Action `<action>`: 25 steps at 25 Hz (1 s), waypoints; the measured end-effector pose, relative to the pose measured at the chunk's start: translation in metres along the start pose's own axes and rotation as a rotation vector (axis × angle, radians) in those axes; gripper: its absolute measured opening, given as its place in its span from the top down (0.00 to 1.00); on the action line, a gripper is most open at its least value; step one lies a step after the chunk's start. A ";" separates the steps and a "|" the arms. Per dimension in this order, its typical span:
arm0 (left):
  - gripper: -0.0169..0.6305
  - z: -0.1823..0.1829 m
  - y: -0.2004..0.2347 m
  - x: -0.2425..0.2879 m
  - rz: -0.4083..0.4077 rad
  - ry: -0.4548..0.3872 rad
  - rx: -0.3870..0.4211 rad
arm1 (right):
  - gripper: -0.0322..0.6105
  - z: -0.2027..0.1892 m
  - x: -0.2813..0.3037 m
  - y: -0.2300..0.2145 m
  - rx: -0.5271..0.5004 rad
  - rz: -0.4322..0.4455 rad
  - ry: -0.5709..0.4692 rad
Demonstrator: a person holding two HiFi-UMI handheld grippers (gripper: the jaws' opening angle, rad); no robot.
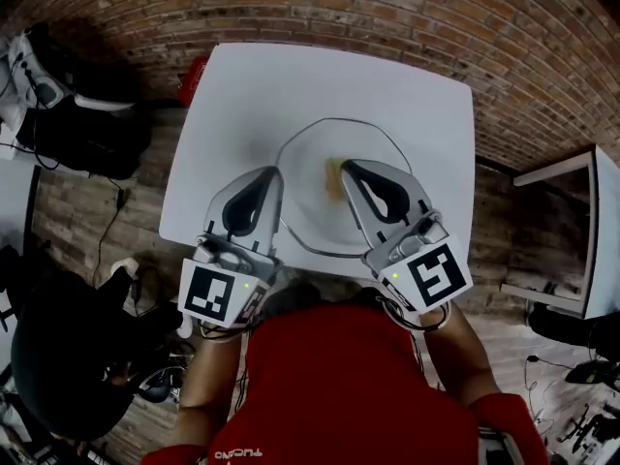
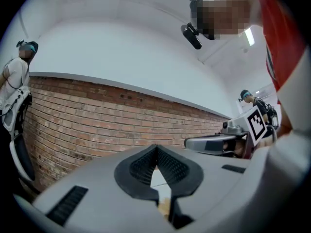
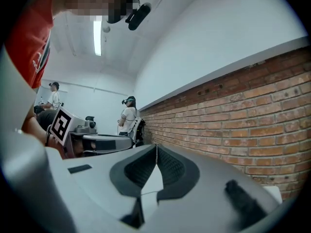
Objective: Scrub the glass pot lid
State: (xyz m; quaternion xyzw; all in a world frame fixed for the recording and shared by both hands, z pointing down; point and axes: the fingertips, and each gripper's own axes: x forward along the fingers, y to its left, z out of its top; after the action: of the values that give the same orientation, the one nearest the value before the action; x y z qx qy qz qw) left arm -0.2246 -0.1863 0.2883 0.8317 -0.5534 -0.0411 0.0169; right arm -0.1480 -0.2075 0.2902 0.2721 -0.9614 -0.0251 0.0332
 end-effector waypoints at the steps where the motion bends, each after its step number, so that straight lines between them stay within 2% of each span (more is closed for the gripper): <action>1: 0.95 -0.003 0.009 0.002 -0.008 0.004 -0.004 | 0.90 -0.001 0.006 -0.001 -0.001 -0.019 0.006; 7: 0.95 -0.025 0.042 0.020 -0.100 0.058 -0.023 | 0.90 -0.016 0.032 -0.008 0.013 -0.131 0.058; 11: 0.95 -0.056 0.056 0.029 -0.145 0.142 -0.027 | 0.90 -0.034 0.040 -0.016 0.034 -0.210 0.108; 16: 0.95 -0.092 0.076 0.037 -0.122 0.244 -0.081 | 0.90 -0.063 0.039 -0.027 0.065 -0.267 0.194; 20: 0.95 -0.121 0.085 0.043 -0.100 0.332 -0.170 | 0.90 -0.089 0.035 -0.038 0.112 -0.300 0.277; 25: 0.94 -0.155 0.090 0.044 -0.082 0.448 -0.271 | 0.90 -0.124 0.033 -0.047 0.183 -0.301 0.383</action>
State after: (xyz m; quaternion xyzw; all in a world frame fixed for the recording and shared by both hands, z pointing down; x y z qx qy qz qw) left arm -0.2763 -0.2645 0.4474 0.8321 -0.4911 0.0697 0.2484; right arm -0.1419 -0.2681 0.4127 0.4136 -0.8846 0.1093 0.1857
